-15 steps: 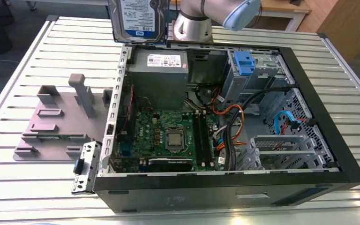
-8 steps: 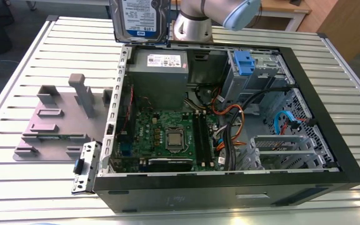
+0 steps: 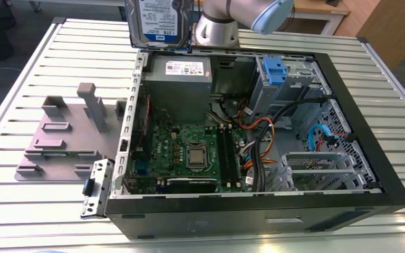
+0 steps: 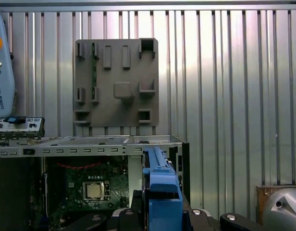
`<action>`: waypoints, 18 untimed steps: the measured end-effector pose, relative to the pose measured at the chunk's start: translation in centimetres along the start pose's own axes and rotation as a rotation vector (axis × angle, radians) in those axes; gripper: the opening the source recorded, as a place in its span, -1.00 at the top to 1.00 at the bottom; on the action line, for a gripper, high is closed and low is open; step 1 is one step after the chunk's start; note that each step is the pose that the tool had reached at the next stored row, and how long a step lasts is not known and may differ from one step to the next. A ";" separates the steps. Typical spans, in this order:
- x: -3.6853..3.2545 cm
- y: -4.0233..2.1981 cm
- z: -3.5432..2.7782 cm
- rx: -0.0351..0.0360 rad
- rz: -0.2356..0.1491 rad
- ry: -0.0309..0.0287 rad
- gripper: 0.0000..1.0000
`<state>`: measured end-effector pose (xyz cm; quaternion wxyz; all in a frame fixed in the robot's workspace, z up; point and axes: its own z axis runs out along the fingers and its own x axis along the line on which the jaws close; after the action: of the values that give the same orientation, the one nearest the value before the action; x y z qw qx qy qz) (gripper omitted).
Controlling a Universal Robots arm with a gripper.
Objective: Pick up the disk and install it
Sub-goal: 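Pick up the disk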
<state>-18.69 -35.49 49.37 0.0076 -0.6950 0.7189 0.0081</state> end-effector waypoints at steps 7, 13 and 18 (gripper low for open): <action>-0.01 -0.23 0.01 0.0001 0.000 0.0000 0.27; -0.01 -0.44 0.01 0.0000 0.000 0.0000 0.27; -0.02 -0.61 0.01 0.0000 0.000 0.0000 0.27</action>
<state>-18.08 -35.49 49.36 0.0076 -0.6950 0.7189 0.0081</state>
